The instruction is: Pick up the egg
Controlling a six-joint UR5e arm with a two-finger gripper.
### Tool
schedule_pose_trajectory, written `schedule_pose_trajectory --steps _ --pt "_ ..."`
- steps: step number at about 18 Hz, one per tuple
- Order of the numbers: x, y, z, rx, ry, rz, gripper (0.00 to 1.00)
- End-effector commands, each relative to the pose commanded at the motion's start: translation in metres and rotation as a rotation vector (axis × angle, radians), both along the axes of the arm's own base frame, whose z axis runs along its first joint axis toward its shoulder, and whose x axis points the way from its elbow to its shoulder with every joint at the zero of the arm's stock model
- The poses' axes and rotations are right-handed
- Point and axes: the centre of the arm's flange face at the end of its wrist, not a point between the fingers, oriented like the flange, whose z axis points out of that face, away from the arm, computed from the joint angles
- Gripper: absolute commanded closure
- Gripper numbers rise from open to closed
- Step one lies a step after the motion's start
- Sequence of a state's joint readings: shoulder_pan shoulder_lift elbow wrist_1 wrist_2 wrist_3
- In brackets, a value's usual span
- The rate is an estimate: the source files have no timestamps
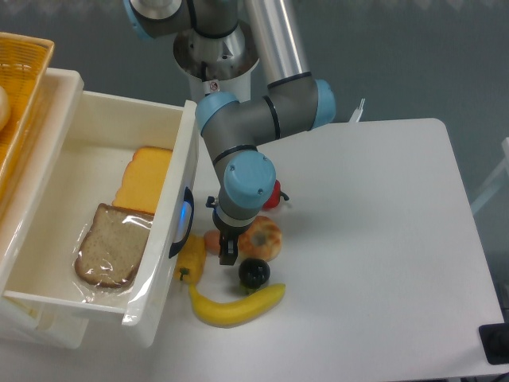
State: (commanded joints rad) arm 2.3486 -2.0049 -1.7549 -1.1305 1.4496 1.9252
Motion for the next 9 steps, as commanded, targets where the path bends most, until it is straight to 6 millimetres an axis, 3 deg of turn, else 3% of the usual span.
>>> schedule_pose_trajectory --steps 9 --pt "0.006 0.005 -0.014 -0.023 -0.014 0.016 0.04"
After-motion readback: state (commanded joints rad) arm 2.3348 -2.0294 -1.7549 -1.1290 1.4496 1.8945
